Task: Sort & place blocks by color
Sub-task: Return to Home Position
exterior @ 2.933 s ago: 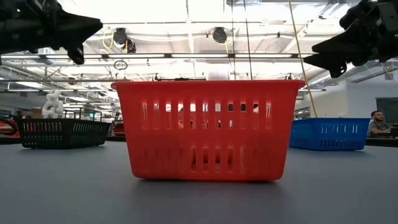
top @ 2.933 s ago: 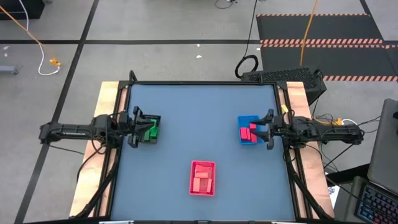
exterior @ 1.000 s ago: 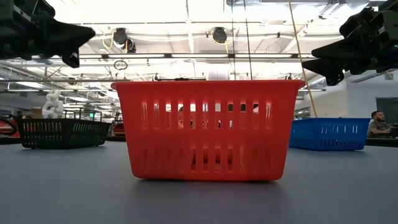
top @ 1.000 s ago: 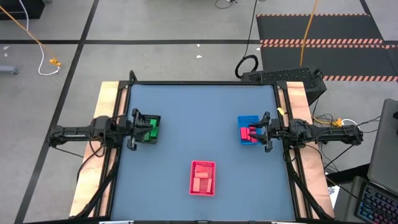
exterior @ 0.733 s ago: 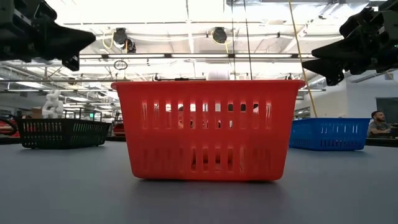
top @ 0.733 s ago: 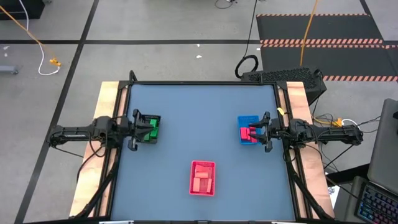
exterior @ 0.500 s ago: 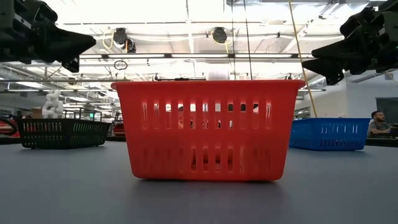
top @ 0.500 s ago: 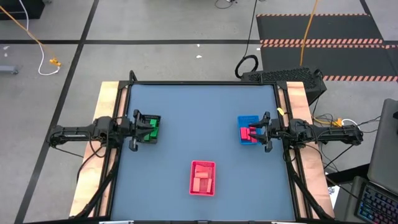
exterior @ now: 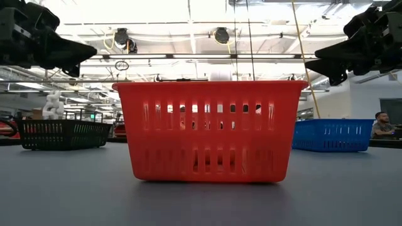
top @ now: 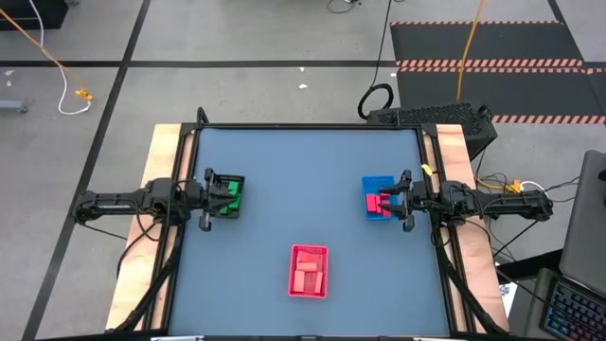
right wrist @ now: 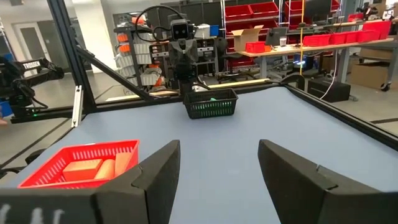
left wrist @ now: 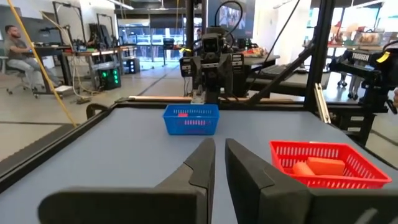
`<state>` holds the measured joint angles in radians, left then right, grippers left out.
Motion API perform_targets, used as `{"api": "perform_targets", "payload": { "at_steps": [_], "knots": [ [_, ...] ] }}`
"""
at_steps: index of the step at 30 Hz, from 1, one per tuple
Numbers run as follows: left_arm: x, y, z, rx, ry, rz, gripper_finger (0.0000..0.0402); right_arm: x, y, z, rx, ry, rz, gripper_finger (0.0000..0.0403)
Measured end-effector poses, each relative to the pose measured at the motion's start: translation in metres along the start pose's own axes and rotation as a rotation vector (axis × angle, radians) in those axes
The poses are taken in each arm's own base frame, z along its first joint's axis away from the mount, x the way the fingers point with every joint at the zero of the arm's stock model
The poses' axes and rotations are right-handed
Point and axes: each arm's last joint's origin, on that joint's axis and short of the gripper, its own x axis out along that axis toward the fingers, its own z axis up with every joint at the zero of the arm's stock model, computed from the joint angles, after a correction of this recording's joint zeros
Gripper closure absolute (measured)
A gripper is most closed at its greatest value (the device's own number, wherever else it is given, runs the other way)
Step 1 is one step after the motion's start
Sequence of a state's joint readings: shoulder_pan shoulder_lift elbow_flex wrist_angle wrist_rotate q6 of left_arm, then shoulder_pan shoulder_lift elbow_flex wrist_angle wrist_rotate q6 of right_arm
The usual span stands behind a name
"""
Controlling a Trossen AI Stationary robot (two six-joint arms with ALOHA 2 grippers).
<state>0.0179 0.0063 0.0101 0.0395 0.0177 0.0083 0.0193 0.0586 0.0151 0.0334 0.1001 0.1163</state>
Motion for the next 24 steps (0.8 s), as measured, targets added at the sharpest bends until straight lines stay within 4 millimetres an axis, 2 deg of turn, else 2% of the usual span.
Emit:
{"api": "perform_targets", "payload": {
  "at_steps": [24],
  "knots": [
    [0.0000,0.0000,0.0015,-0.013,-0.016,0.000,0.0364,0.0000,0.0000,0.0001,0.036,-0.001,0.000,0.0193]
  ]
}}
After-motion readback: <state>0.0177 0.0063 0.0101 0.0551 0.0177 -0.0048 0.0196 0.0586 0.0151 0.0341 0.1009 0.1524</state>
